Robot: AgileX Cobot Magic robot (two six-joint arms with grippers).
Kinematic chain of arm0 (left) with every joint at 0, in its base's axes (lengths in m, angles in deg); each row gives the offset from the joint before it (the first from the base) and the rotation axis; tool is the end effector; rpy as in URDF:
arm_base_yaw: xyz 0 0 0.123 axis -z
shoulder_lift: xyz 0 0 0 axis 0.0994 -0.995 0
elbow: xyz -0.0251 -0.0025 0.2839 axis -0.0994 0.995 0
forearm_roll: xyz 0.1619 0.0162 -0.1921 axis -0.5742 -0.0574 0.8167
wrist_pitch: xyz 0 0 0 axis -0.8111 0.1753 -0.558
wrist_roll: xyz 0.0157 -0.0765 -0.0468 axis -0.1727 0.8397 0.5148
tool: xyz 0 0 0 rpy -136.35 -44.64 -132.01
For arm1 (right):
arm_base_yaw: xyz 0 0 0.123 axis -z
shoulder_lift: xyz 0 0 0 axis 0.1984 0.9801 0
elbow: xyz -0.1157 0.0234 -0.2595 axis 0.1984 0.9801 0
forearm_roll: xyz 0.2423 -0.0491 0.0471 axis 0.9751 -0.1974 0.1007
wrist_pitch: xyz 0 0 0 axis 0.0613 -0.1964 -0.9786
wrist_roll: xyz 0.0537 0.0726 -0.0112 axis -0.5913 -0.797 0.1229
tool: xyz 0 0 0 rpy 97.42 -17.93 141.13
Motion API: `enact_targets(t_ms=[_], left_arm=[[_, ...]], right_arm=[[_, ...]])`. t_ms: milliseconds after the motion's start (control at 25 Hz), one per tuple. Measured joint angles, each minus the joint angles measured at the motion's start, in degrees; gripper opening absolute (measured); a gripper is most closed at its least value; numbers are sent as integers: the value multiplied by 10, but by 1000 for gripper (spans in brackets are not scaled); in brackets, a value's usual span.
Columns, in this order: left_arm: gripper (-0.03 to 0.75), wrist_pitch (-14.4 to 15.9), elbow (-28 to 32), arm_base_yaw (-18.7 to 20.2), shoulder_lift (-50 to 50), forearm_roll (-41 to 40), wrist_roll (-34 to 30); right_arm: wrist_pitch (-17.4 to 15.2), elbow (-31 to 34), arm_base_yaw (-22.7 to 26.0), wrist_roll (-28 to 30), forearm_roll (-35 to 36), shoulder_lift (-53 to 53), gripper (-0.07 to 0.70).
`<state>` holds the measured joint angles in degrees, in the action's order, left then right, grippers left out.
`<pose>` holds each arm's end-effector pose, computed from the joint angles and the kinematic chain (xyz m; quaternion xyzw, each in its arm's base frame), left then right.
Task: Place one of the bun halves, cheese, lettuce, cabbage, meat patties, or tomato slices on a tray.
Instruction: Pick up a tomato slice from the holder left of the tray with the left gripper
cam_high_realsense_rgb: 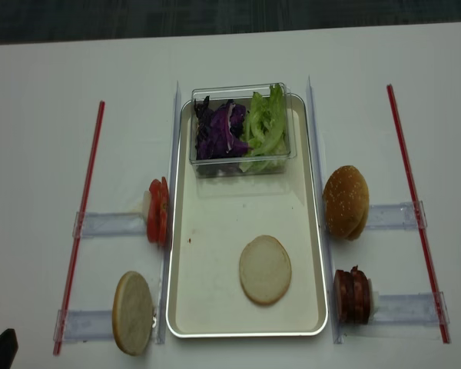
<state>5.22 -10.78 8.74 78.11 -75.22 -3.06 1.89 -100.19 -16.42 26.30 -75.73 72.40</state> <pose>-0.0114 0.0006 0.2662 0.0034 0.8786 -0.0234 0.4769 -0.0085 0.0048 0.2678 -0.0298 0.8673 0.0611 0.4931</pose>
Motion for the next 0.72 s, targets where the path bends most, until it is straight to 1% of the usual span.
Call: enact_targets(t_ms=[720], left_arm=[[347,0,0,0,0,0,0]], right_arm=[[0,0,0,0,0,0,475]])
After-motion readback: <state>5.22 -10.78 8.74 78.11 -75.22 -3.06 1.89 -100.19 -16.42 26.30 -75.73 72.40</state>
